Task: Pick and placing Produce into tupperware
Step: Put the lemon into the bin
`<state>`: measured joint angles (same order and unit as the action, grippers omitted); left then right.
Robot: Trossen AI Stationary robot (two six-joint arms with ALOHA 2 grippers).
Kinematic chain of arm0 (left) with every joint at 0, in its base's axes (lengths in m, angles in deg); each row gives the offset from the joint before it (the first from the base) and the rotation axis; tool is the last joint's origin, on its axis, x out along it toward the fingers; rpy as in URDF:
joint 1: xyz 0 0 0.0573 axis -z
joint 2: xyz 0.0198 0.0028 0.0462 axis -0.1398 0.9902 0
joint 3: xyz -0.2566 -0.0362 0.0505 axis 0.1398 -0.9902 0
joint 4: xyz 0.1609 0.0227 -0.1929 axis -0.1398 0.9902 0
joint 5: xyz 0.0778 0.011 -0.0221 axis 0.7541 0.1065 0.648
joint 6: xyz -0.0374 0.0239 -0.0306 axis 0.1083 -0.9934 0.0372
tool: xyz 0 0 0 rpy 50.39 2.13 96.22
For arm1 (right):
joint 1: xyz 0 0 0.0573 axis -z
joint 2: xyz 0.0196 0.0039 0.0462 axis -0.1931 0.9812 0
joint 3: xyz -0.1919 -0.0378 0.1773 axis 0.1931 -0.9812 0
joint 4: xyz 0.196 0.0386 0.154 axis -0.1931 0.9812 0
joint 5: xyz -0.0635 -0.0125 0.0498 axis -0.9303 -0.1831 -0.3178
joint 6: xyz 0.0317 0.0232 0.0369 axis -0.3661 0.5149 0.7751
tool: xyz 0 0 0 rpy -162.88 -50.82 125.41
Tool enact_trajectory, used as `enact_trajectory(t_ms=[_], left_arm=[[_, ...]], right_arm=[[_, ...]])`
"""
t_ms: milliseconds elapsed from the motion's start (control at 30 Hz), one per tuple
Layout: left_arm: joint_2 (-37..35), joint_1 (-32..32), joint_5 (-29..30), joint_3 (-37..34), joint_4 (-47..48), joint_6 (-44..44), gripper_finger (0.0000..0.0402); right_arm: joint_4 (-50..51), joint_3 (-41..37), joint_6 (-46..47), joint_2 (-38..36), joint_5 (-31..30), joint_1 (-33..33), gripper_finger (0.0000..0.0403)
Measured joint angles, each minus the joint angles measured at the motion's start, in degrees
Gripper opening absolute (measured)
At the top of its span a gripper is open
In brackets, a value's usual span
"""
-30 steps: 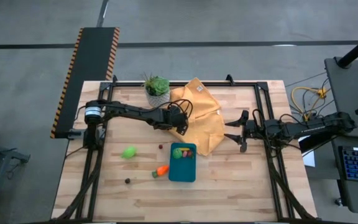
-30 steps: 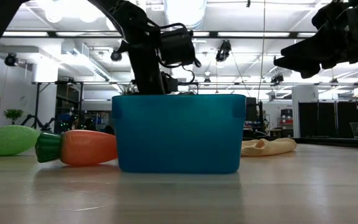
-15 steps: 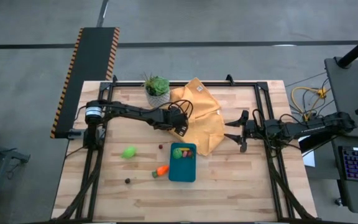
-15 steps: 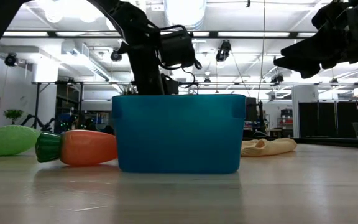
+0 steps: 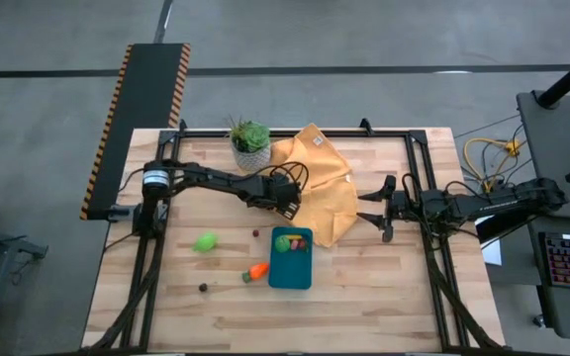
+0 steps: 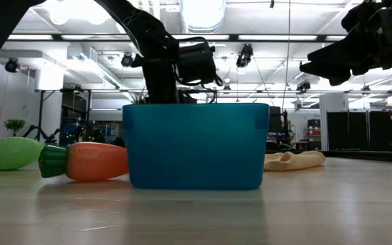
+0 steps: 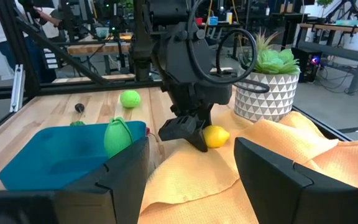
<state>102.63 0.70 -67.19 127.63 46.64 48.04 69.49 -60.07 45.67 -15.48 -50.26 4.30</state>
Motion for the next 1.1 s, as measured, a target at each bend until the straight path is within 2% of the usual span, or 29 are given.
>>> enact_trajectory(t_ms=[167,333,767,1100], left_arm=[[-2.45,-0.06,0.02,-0.02,-1.0,-1.5,0.0175],[-4.66,-0.04,3.03,-0.01,-1.13,-1.72,0.0176],[-5.02,0.05,3.46,-0.04,-2.36,-3.47,0.0176],[-6.64,2.95,4.98,-0.06,-2.15,-10.08,0.0176]], right_arm=[[0.02,0.0,0.0,-0.01,0.0,0.01,0.0228],[0.24,0.0,0.0,-0.01,0.0,0.0,0.0228],[0.44,0.0,0.0,-0.01,0.0,0.01,0.0228],[0.44,0.0,0.0,-0.01,0.0,0.01,0.0228]])
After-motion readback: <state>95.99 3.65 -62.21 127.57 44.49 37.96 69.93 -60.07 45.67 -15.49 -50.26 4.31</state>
